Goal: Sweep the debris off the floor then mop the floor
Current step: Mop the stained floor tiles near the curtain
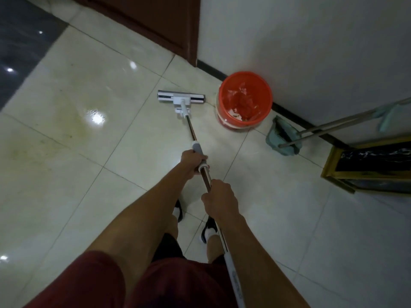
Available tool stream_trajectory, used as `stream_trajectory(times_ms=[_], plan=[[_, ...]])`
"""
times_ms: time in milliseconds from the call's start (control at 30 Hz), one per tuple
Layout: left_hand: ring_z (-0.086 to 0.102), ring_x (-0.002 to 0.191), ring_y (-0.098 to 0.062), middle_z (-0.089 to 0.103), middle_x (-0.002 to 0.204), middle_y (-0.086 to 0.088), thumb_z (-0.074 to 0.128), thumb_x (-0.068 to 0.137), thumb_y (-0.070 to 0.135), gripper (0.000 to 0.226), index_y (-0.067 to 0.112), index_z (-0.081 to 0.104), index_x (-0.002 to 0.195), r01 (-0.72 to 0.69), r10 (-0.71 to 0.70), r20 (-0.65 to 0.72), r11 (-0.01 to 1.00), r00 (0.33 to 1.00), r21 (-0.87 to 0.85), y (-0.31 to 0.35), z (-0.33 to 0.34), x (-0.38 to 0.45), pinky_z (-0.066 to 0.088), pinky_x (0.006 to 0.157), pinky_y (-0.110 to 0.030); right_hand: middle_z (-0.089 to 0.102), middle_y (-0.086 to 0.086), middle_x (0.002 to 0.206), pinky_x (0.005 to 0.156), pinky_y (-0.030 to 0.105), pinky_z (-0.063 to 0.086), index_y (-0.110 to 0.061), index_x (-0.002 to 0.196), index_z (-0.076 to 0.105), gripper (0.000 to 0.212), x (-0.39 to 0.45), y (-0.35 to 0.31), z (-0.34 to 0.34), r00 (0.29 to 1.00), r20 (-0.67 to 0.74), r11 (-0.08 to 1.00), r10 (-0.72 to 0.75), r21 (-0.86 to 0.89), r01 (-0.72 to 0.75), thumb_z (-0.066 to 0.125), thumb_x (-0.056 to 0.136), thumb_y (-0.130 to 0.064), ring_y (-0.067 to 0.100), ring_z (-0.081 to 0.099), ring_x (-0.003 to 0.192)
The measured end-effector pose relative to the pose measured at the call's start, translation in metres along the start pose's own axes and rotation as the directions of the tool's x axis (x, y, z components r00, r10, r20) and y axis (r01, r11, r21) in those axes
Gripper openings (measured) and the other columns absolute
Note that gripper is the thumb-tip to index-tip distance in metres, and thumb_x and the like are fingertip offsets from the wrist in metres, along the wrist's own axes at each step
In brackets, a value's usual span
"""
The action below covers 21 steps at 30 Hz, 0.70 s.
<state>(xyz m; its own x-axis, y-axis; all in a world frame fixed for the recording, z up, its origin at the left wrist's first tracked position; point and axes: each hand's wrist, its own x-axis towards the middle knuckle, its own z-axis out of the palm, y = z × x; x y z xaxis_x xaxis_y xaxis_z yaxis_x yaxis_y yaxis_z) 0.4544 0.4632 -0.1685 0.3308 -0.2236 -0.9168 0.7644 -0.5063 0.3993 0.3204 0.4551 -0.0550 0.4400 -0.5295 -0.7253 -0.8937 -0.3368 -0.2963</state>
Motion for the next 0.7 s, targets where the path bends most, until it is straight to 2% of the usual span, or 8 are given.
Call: stream_trajectory(times_ms=[100, 200, 300, 367, 433, 533, 600, 700], plan=[[0.066, 0.062, -0.031, 0.063, 0.083, -0.021, 0.07, 0.091, 0.0, 0.021, -0.003, 0.054, 0.105, -0.015, 0.01, -0.07, 0.997, 0.997, -0.077, -0.018, -0.003, -0.016, 0.06, 0.083, -0.057, 0.061, 0.004, 0.094, 0.056, 0.022, 0.039, -0.006, 0.108, 0.061, 0.017, -0.013, 0.011, -0.002, 0.996, 0.031, 0.994, -0.085, -0.064, 0.087, 0.055, 0.097, -0.017, 0.014, 0.056, 0.069], [0.065, 0.064, -0.035, 0.06, 0.08, -0.021, 0.069, 0.091, -0.001, 0.017, -0.001, 0.053, 0.097, -0.037, 0.015, -0.125, 0.982, 0.992, -0.183, -0.035, -0.015, -0.032, 0.058, 0.085, -0.06, 0.055, 0.002, 0.091, 0.052, 0.021, 0.034, -0.007, 0.109, 0.058, 0.015, -0.029, 0.015, -0.001, 0.984, 0.06, 0.975, -0.166, -0.136, 0.173, 0.054, 0.097, -0.016, 0.017, 0.053, 0.072], [0.064, 0.066, -0.035, 0.059, 0.081, -0.019, 0.069, 0.09, -0.002, 0.015, -0.001, 0.054, 0.092, -0.081, 0.024, -0.193, 0.953, 0.981, -0.292, -0.054, -0.039, -0.045, 0.058, 0.084, -0.062, 0.048, -0.003, 0.077, 0.048, 0.019, 0.03, -0.011, 0.095, 0.054, 0.003, -0.043, 0.007, 0.004, 0.962, 0.103, 0.947, -0.251, -0.178, 0.266, 0.052, 0.096, -0.013, 0.019, 0.053, 0.072], [0.065, 0.064, -0.034, 0.06, 0.085, -0.02, 0.069, 0.09, -0.001, 0.015, -0.002, 0.056, 0.096, -0.106, 0.019, -0.24, 0.929, 0.971, -0.353, -0.067, -0.059, -0.054, 0.06, 0.081, -0.059, 0.044, -0.006, 0.07, 0.049, 0.019, 0.032, -0.014, 0.081, 0.046, 0.016, -0.053, -0.001, 0.01, 0.942, 0.151, 0.922, -0.301, -0.206, 0.327, 0.051, 0.096, -0.013, 0.019, 0.054, 0.07], [0.064, 0.06, -0.031, 0.06, 0.086, -0.019, 0.069, 0.09, -0.001, 0.017, -0.003, 0.057, 0.101, -0.135, 0.01, -0.289, 0.9, 0.957, -0.415, -0.08, -0.082, -0.064, 0.061, 0.079, -0.055, 0.042, -0.006, 0.069, 0.049, 0.021, 0.034, -0.015, 0.076, 0.042, 0.021, -0.063, -0.013, 0.021, 0.913, 0.204, 0.879, -0.354, -0.261, 0.399, 0.051, 0.095, -0.012, 0.019, 0.052, 0.07], [0.064, 0.062, -0.031, 0.06, 0.089, -0.02, 0.071, 0.088, -0.002, 0.022, -0.003, 0.058, 0.106, -0.17, -0.019, -0.351, 0.849, 0.936, -0.501, -0.103, -0.124, -0.076, 0.062, 0.077, -0.054, 0.05, -0.001, 0.079, 0.06, 0.025, 0.043, -0.008, 0.097, 0.056, 0.005, -0.077, -0.033, 0.046, 0.864, 0.268, 0.799, -0.426, -0.337, 0.499, 0.052, 0.095, -0.012, 0.019, 0.055, 0.074], [0.064, 0.062, -0.031, 0.06, 0.09, -0.02, 0.072, 0.088, -0.002, 0.024, -0.003, 0.057, 0.107, -0.19, -0.051, -0.388, 0.808, 0.92, -0.557, -0.121, -0.153, -0.084, 0.062, 0.076, -0.054, 0.058, 0.005, 0.091, 0.064, 0.026, 0.042, -0.007, 0.108, 0.058, 0.015, -0.088, -0.05, 0.064, 0.837, 0.324, 0.75, -0.442, -0.379, 0.542, 0.054, 0.096, -0.013, 0.019, 0.056, 0.076], [0.066, 0.059, -0.03, 0.062, 0.087, -0.021, 0.072, 0.088, -0.001, 0.026, -0.004, 0.057, 0.108, -0.219, -0.101, -0.438, 0.753, 0.893, -0.62, -0.149, -0.199, -0.095, 0.062, 0.078, -0.055, 0.063, 0.007, 0.103, 0.065, 0.027, 0.043, -0.008, 0.112, 0.058, 0.019, -0.108, -0.077, 0.094, 0.79, 0.399, 0.679, -0.464, -0.413, 0.607, 0.054, 0.094, -0.01, 0.021, 0.06, 0.082]])
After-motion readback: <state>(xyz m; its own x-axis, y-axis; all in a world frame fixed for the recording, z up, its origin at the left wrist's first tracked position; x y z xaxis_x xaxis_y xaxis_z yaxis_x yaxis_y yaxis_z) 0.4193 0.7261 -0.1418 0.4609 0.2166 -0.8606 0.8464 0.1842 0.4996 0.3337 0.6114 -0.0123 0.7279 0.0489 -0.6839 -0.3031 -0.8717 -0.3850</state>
